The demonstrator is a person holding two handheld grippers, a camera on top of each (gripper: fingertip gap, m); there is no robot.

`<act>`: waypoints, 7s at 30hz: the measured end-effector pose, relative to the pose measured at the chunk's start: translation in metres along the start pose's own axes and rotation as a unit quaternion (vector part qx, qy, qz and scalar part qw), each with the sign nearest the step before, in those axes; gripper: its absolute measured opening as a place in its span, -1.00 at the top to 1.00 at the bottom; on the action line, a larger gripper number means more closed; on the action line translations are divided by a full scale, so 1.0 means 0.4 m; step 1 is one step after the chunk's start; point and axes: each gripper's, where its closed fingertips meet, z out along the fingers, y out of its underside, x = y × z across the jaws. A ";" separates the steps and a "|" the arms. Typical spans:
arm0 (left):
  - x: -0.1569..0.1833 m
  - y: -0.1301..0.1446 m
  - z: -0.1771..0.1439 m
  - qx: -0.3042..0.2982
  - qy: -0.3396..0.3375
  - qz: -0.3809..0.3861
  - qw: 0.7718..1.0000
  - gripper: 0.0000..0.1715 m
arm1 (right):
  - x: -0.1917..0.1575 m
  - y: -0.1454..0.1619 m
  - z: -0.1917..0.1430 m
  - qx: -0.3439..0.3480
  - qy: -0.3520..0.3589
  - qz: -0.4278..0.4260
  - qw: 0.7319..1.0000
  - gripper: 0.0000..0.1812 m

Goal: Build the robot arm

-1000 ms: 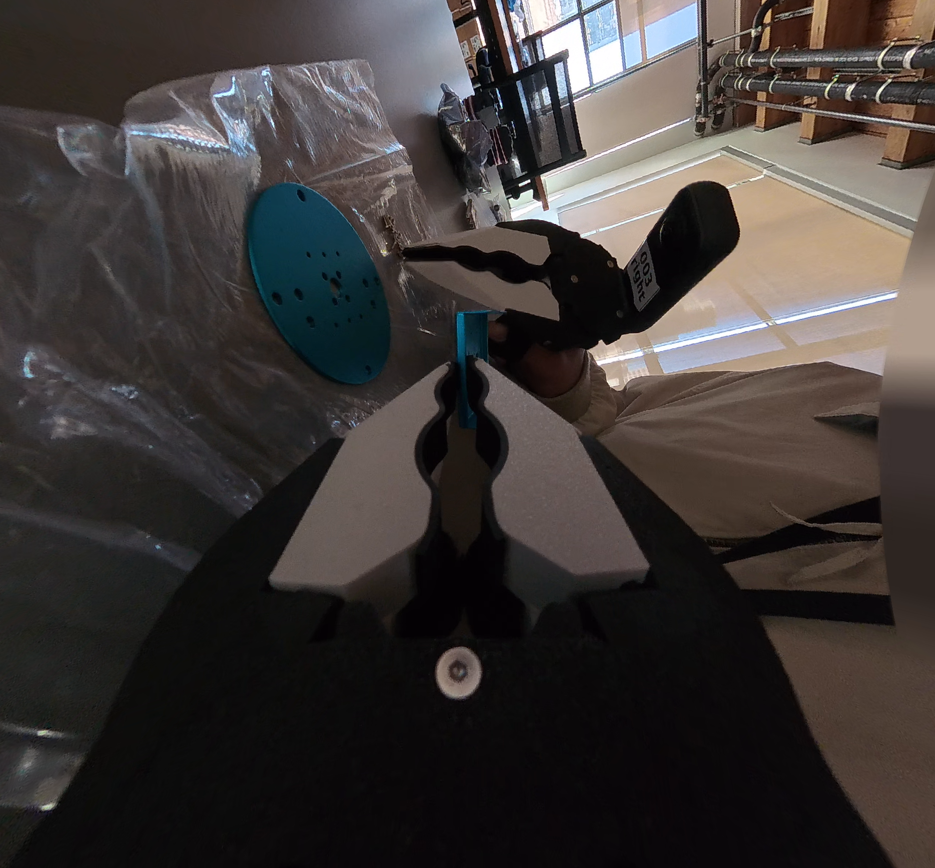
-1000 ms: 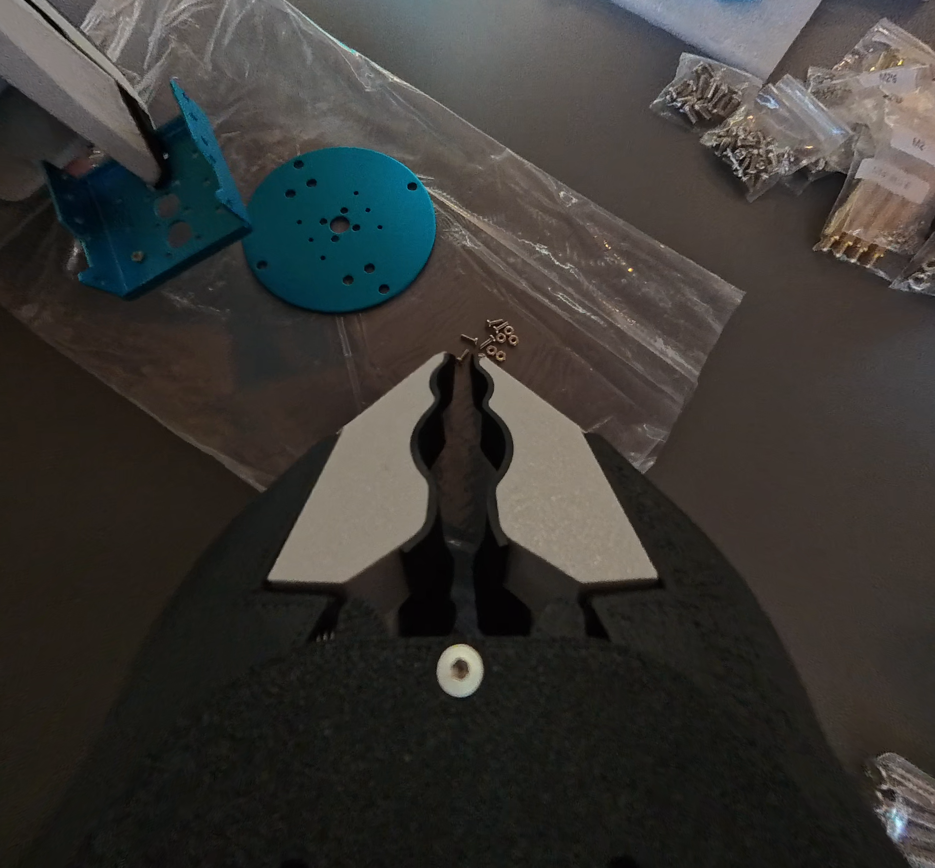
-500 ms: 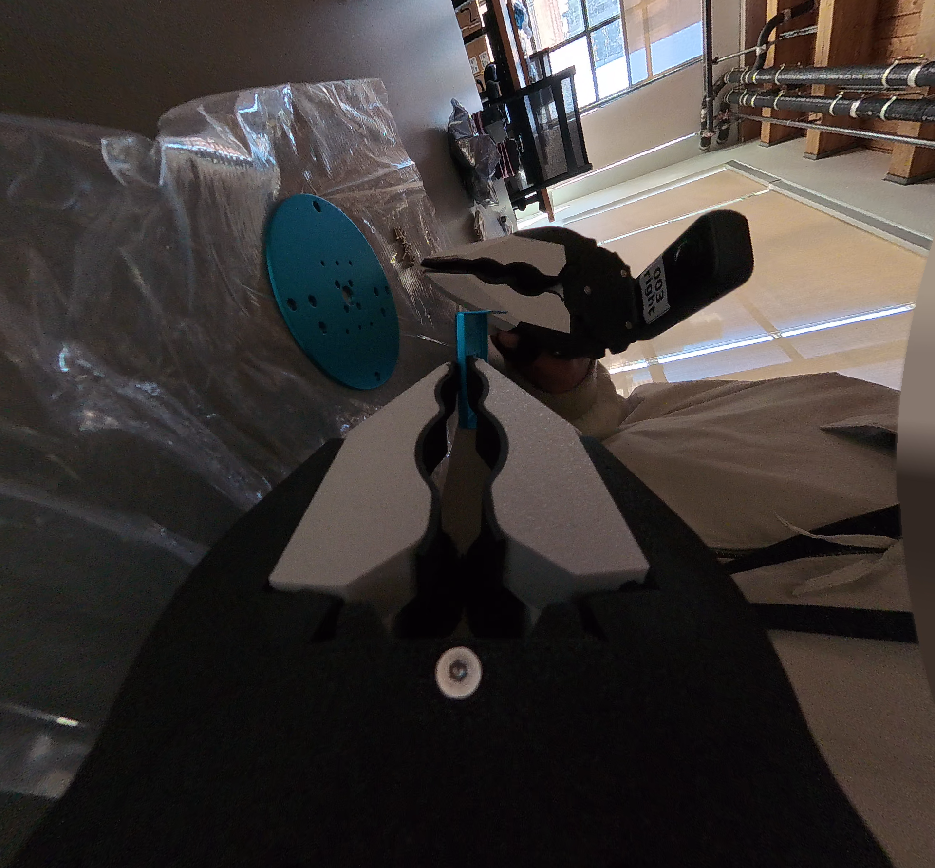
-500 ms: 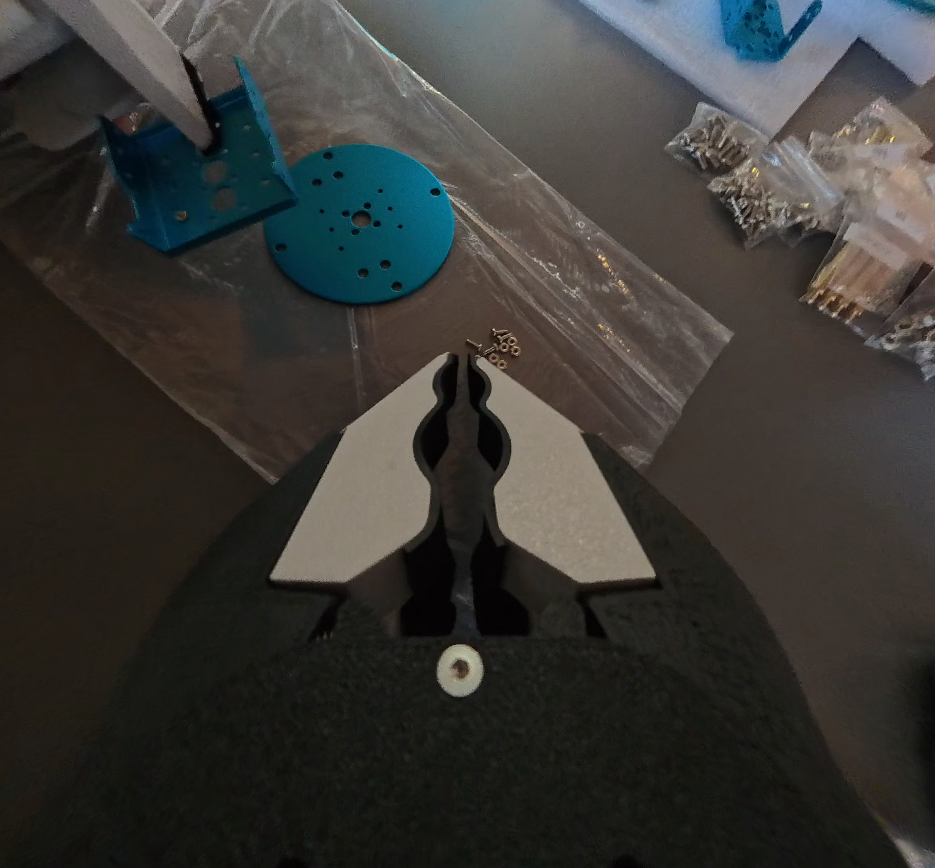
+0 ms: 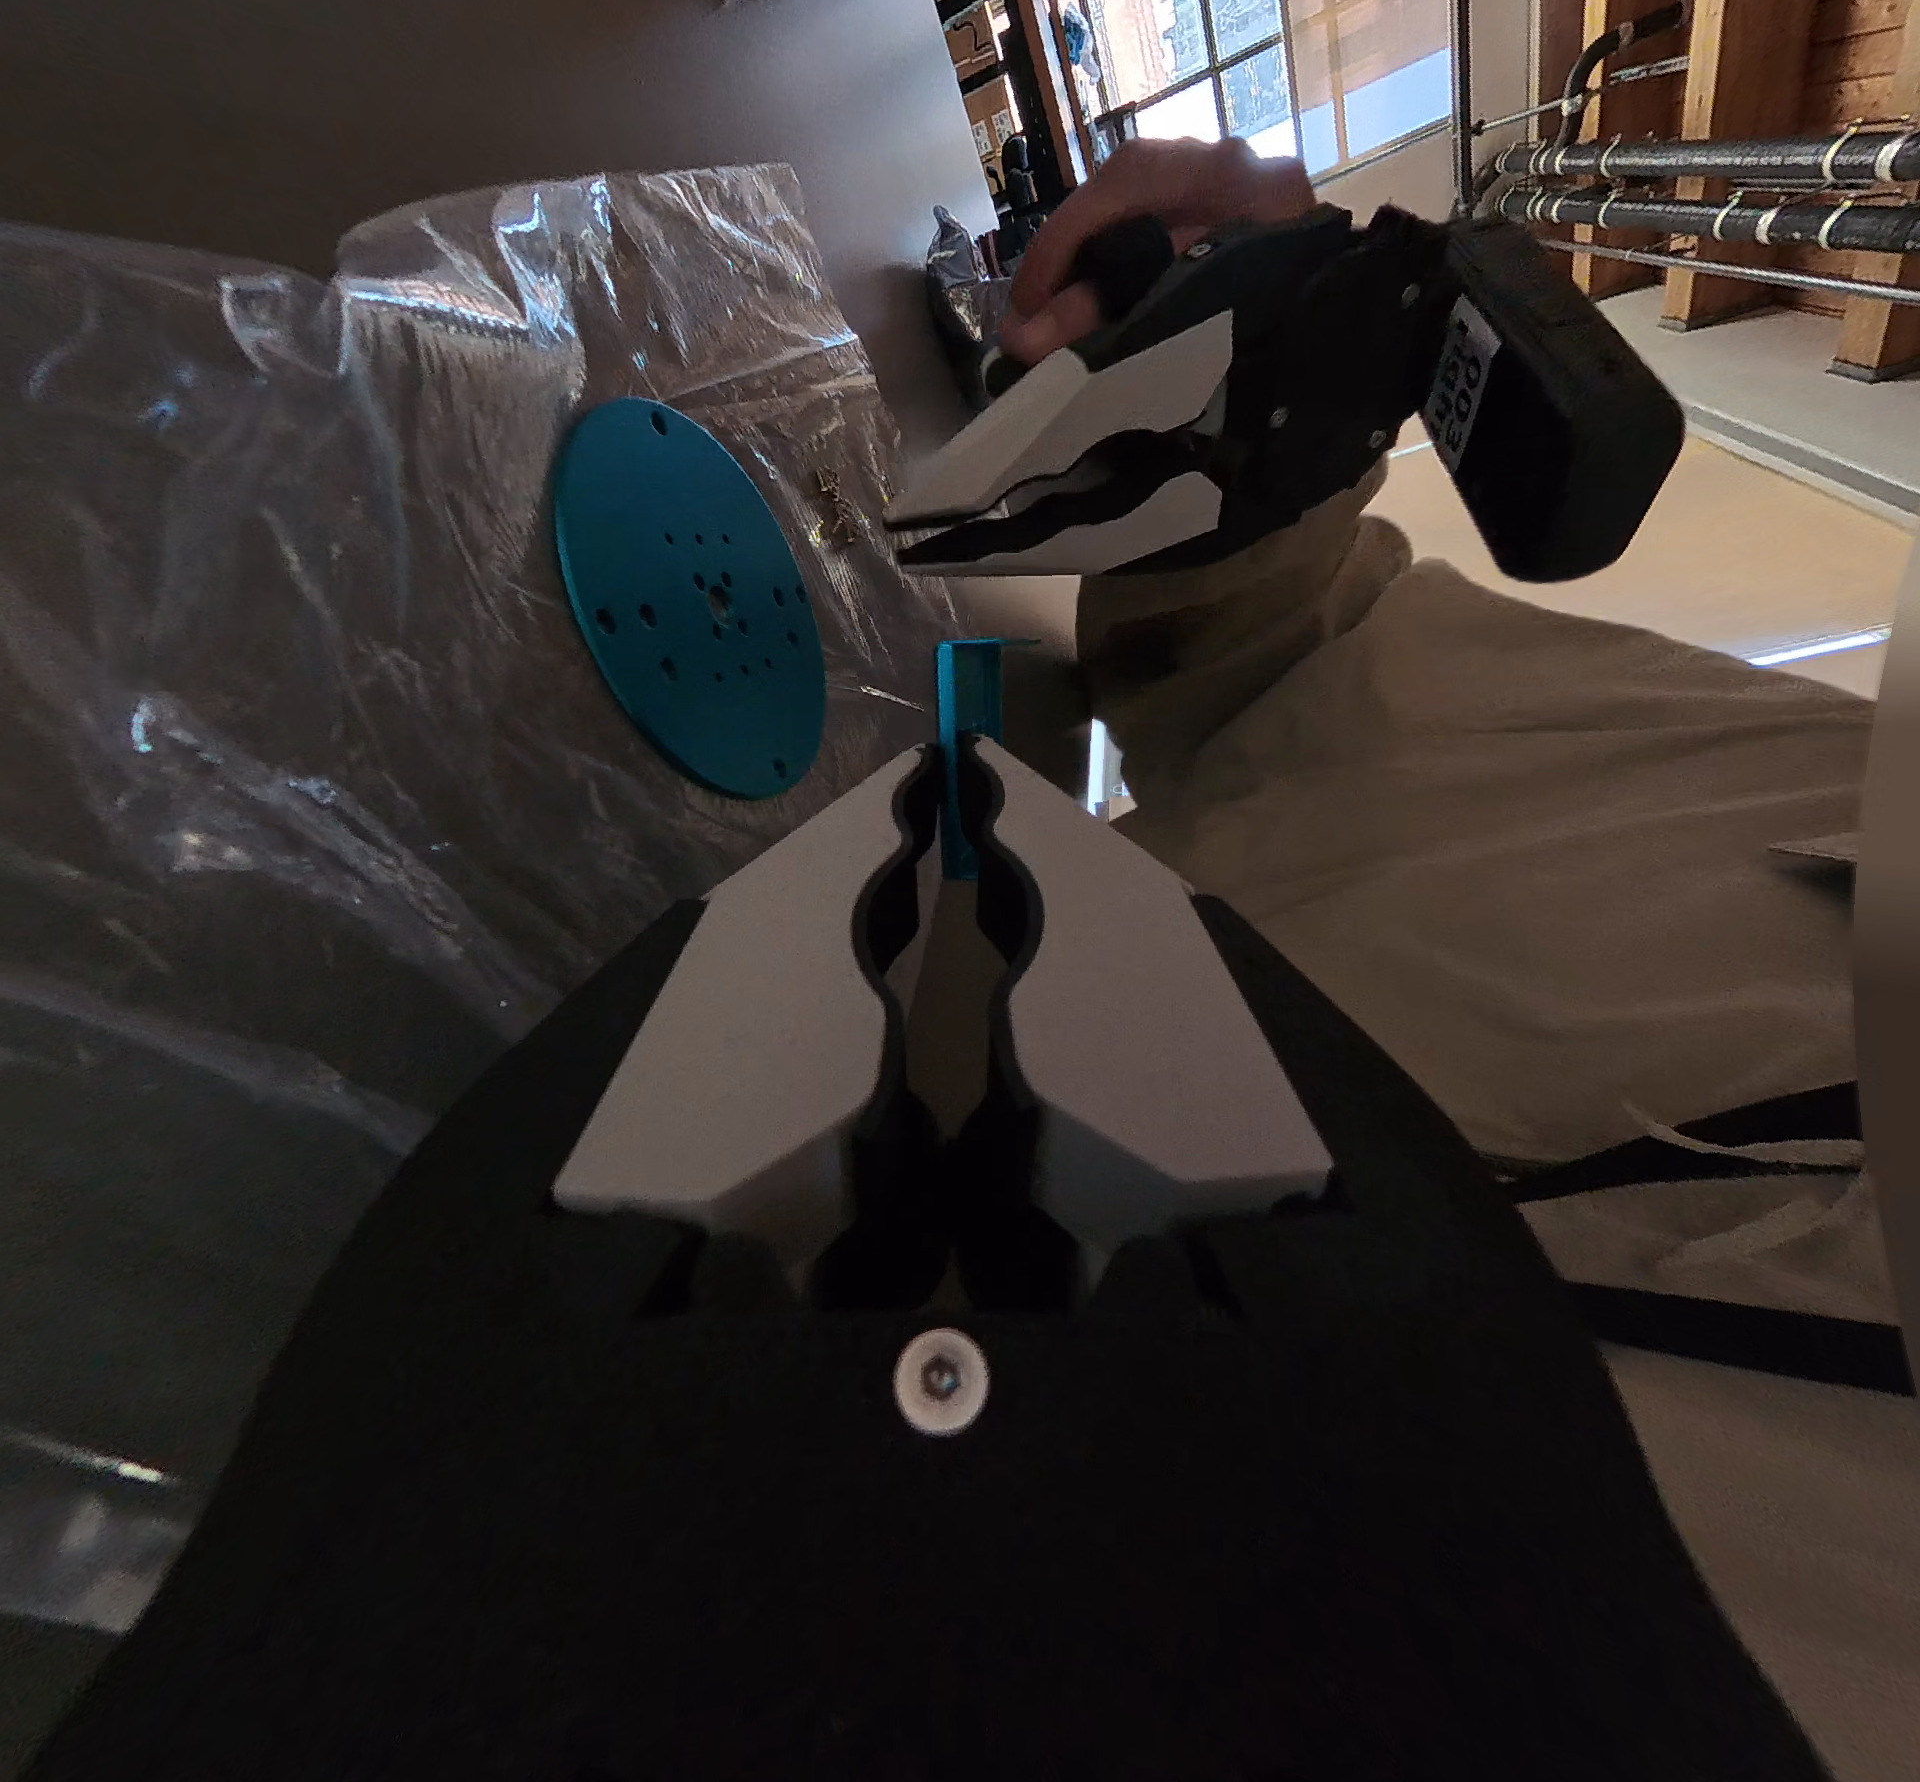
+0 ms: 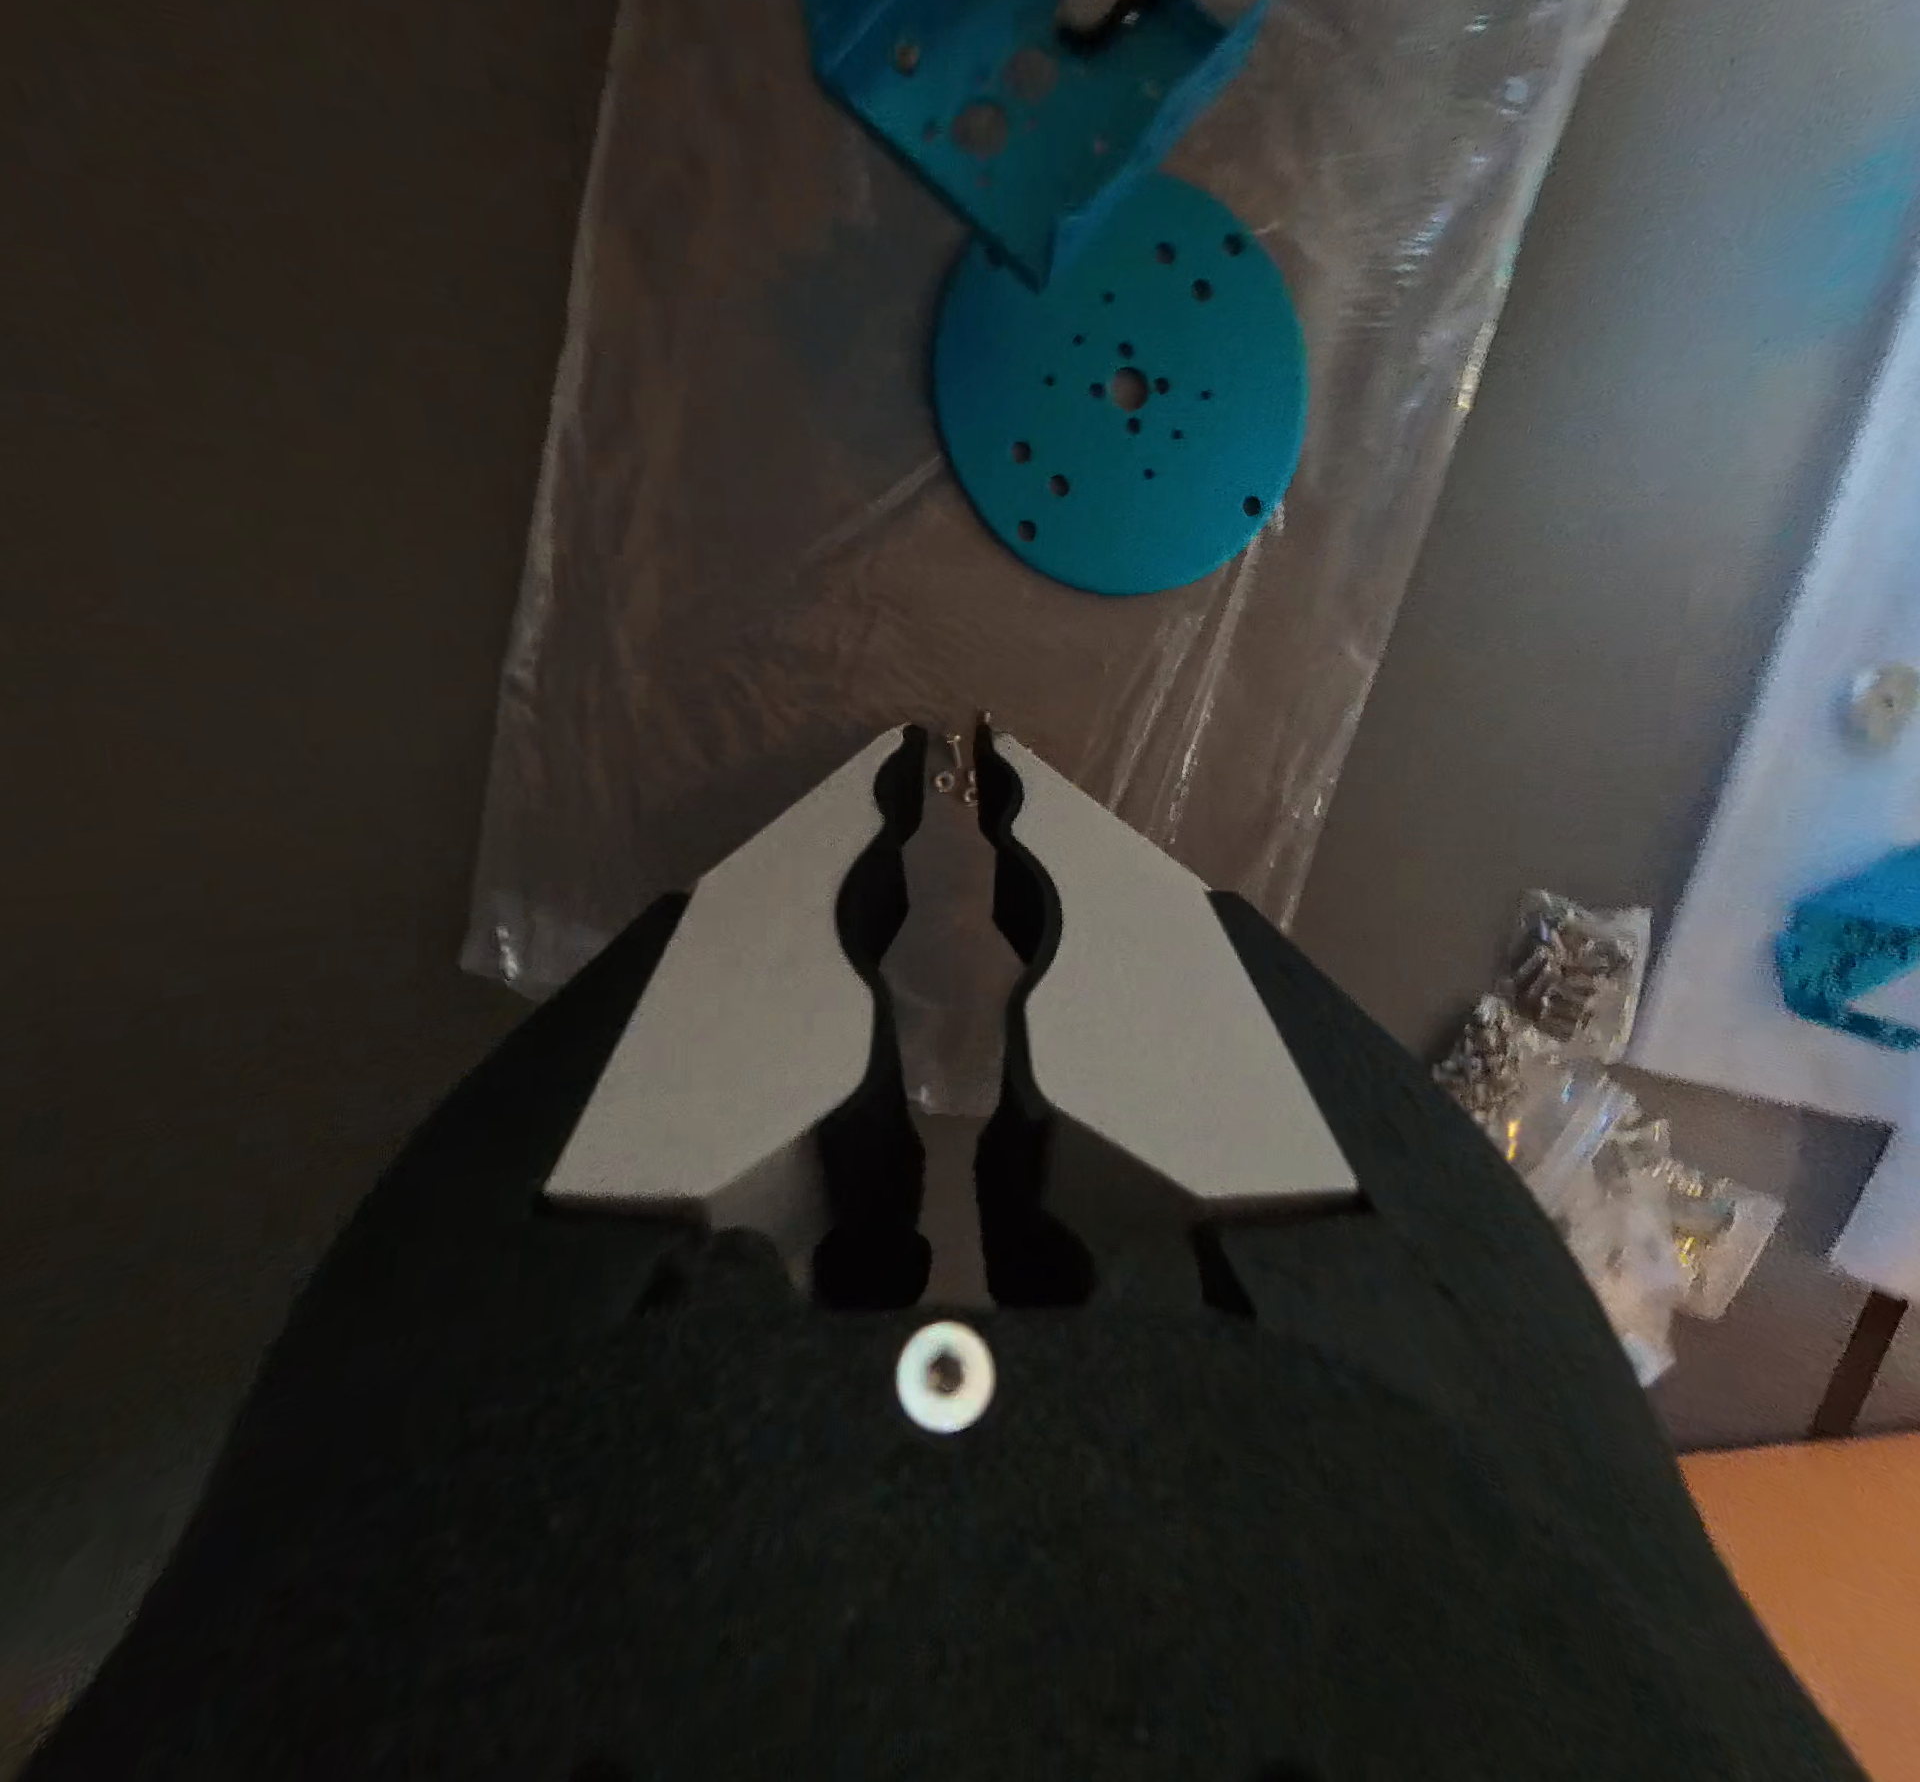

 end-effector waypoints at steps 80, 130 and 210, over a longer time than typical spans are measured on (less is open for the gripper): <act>0.036 -0.048 -0.016 0.076 0.049 -0.043 0.995 0.98 | 0.061 -0.309 -0.072 0.434 0.139 0.339 0.823 0.99; 0.021 -0.013 -0.001 0.042 0.016 -0.025 0.999 0.98 | 0.007 -0.288 -0.025 0.254 0.067 0.268 0.927 0.71; 0.060 -0.038 -0.009 0.070 0.024 0.036 0.997 0.99 | -0.001 -0.266 -0.078 0.475 -0.320 0.592 0.567 0.80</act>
